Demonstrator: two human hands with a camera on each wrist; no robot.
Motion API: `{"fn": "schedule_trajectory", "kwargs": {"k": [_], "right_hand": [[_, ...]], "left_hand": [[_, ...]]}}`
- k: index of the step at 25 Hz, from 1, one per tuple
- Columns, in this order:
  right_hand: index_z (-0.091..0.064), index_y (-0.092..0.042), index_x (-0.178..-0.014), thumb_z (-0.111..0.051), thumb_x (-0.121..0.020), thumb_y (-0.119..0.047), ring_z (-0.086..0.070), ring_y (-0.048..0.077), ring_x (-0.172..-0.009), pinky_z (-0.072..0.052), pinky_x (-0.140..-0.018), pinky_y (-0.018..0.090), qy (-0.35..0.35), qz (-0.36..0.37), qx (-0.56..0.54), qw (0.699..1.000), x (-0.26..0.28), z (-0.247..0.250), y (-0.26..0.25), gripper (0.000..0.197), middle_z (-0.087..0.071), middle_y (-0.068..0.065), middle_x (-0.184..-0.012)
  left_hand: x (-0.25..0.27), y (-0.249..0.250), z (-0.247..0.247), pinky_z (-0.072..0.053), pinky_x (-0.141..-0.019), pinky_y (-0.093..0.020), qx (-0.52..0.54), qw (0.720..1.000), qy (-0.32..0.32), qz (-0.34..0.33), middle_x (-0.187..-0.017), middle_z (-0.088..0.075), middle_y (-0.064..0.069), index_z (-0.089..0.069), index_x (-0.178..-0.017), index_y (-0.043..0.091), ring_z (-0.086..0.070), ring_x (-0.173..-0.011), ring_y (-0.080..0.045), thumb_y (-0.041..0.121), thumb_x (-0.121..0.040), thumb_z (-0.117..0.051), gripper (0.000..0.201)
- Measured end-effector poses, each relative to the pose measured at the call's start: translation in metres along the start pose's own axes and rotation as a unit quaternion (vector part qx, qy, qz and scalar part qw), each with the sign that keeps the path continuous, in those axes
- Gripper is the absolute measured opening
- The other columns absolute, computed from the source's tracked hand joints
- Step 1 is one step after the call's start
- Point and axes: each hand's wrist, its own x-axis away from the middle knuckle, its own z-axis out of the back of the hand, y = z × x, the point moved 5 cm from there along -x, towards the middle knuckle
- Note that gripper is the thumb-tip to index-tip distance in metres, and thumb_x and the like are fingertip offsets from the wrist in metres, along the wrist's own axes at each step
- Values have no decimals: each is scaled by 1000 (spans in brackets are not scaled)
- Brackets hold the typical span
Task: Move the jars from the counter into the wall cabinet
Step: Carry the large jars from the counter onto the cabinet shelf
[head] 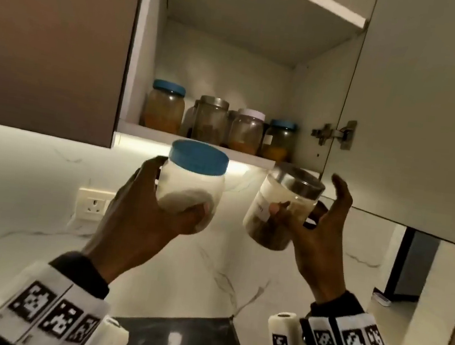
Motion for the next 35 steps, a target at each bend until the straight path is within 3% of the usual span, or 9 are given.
{"fn": "schedule_trajectory", "kwargs": {"k": [3, 7, 10, 14, 20, 23, 26, 29, 35], "right_hand": [[-15, -40, -141, -81, -70, -22, -61, 4, -96, -45, -75, 18, 25, 28, 18, 999, -43, 12, -21, 98, -56, -5, -117], [-16, -50, -134, -84, -64, -28, -61, 18, -108, -48, -95, 38, 52, 44, 13, 998, -96, 17, -30, 100, -49, 5, -138], [-11, -36, -144, -84, -62, -33, -58, 20, -109, -46, -97, 38, 64, 37, 46, 996, -130, 12, -26, 110, -49, 6, -139], [-10, -36, -145, -85, -58, -43, -53, 30, -120, -46, -98, 49, 76, 17, 118, 990, -166, -2, -14, 115, -44, 8, -143], [-9, -26, -148, -80, -67, -45, -53, 35, -120, -49, -95, 45, 62, -33, 212, 975, -192, -20, 21, 109, -50, 13, -138], [-13, -20, -146, -76, -71, -46, -56, 36, -113, -46, -88, 38, 54, -78, 247, 964, -187, -22, 45, 102, -54, 14, -130], [-36, -11, -133, -76, -72, -46, -61, 33, -101, -49, -79, 33, 50, -103, 279, 953, -192, -20, 62, 81, -61, 12, -115], [-62, -7, -101, -76, -68, -53, -66, 28, -85, -56, -74, 35, 25, -119, 301, 946, -206, -19, 72, 59, -68, 10, -93], [-67, -7, -86, -68, -77, -53, -64, 25, -72, -46, -61, 26, 46, -87, 334, 938, -202, -19, 73, 47, -68, 9, -81]], "left_hand": [[-38, 25, 6, -45, -76, -21, 21, 999, 24, -21, -112, -52, 21, -38, -131, 34, -54, -100, -7, 58, -62, -73, 81], [-78, 43, -1, -35, -64, -10, 49, 998, 14, -31, -107, -52, 20, -40, -129, 28, -52, -89, 0, 43, -72, -74, 68], [-101, 47, -12, -39, -65, -14, 47, 998, 0, -37, -118, -53, 10, -40, -132, 25, -53, -99, -10, 44, -71, -73, 72], [-127, 43, -26, -46, -76, -26, 51, 998, -2, -32, -123, -55, 4, -40, -133, 23, -55, -104, -16, 45, -70, -74, 74], [-150, 42, -44, -43, -69, -19, 43, 999, 2, -25, -114, -50, 9, -39, -133, 22, -52, -100, -13, 41, -73, -73, 72], [-159, 41, -53, -45, -76, -25, 33, 999, 0, -16, -112, -48, 10, -39, -133, 21, -50, -99, -13, 42, -73, -74, 72], [-169, 36, -69, -50, -85, -34, 29, 999, -17, -1, -116, -54, 5, -41, -131, 20, -55, -102, -17, 43, -70, -76, 74], [-182, 30, -89, -51, -90, -43, 27, 999, -35, 21, -117, -57, 1, -44, -128, 18, -57, -104, -21, 43, -67, -78, 74], [-203, 19, -126, -53, -87, -45, 37, 995, -71, 60, -112, -63, 1, -48, -125, 22, -62, -98, -21, 62, -44, -75, 94]]}}
